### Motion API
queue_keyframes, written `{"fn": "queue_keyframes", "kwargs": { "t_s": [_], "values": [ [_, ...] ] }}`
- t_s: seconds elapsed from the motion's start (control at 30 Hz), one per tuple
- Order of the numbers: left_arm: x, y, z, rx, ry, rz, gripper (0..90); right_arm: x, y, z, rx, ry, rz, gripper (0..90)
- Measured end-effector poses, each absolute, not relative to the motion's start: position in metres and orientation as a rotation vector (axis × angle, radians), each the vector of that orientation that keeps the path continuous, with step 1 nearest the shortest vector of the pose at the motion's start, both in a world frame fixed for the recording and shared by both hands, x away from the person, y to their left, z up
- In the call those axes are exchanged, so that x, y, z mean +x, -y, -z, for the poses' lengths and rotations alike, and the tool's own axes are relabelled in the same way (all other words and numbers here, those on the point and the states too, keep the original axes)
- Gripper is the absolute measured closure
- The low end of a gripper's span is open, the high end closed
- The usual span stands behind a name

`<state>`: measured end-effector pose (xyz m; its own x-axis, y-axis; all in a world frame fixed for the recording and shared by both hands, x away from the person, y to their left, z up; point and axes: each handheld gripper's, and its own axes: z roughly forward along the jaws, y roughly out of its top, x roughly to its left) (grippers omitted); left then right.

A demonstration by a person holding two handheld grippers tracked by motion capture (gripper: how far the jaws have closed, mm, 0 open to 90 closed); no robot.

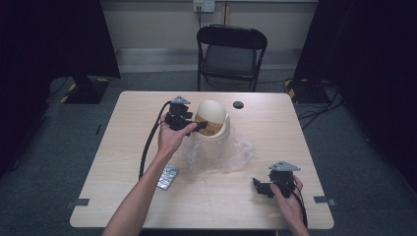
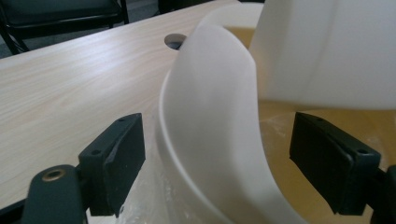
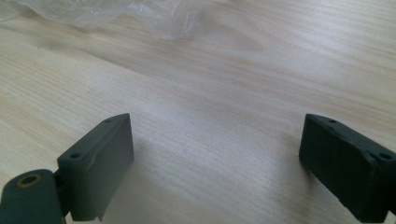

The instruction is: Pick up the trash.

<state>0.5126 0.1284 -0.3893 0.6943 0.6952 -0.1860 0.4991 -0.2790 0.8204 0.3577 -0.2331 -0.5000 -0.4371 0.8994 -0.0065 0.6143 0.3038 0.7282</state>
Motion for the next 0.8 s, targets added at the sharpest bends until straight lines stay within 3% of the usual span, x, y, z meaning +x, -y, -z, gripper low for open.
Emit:
{"fn": "queue_keyframes", "kwargs": {
  "t_s": [0.3,0.47,0.53,0.8],
  "values": [
    [0.497,-0.147,0.382,1.875,-0.916,-0.191,17.5,0.358,0.233,0.500,1.349,-2.162,-0.929,9.3],
    [0.484,-0.159,0.379,1.926,-0.913,-0.247,17.5,0.358,0.233,0.500,1.350,-2.162,-0.930,9.3],
    [0.478,-0.167,0.379,1.916,-0.913,-0.232,22.1,0.358,0.233,0.500,1.349,-2.166,-0.928,9.0],
    [0.453,-0.194,0.386,1.920,-0.938,-0.280,20.0,0.359,0.233,0.500,1.342,-2.167,-0.930,8.8]
  ]
}}
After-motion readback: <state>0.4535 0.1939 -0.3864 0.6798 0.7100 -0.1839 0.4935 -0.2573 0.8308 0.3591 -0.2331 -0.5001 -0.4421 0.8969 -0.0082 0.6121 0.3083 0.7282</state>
